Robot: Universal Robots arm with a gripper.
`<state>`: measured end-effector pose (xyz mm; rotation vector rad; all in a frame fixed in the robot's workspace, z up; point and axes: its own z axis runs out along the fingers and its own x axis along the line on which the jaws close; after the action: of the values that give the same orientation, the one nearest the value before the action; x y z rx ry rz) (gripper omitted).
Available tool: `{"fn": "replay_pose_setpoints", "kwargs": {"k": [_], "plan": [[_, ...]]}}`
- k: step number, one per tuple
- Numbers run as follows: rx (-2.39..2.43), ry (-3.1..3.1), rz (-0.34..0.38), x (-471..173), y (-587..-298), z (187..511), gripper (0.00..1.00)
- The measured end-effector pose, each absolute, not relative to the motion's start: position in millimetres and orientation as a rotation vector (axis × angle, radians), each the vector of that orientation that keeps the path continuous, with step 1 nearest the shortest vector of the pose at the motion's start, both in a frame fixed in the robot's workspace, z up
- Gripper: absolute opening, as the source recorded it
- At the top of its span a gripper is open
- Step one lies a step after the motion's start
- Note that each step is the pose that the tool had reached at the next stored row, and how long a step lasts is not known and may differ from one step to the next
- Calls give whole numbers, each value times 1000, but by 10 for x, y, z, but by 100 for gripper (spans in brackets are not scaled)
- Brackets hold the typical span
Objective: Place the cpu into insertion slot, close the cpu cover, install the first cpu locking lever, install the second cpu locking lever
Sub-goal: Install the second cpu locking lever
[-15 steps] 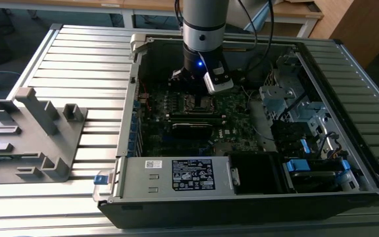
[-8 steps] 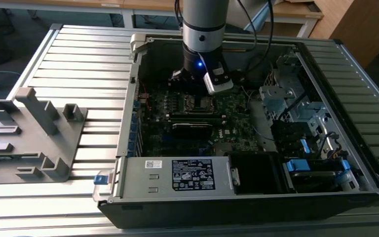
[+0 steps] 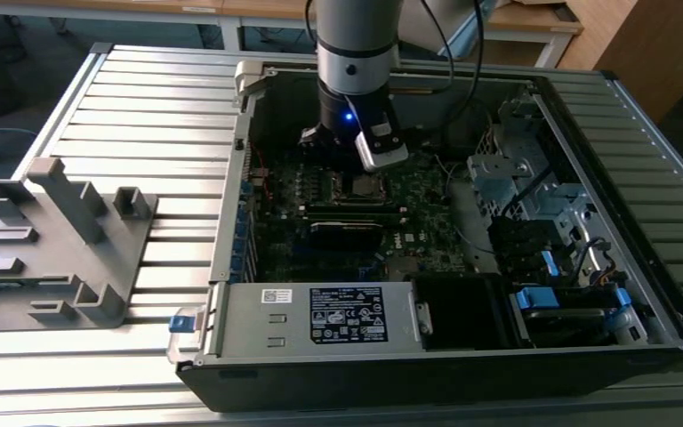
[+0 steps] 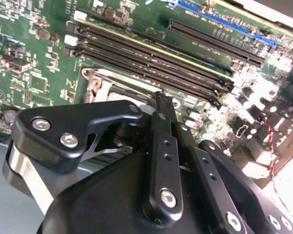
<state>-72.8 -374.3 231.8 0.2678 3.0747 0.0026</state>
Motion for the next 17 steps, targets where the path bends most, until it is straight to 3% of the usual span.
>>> {"fn": "replay_pose_setpoints", "kwargs": {"k": [17], "plan": [[268, 3075, 3, -751, -3747, 2246, 11]]}}
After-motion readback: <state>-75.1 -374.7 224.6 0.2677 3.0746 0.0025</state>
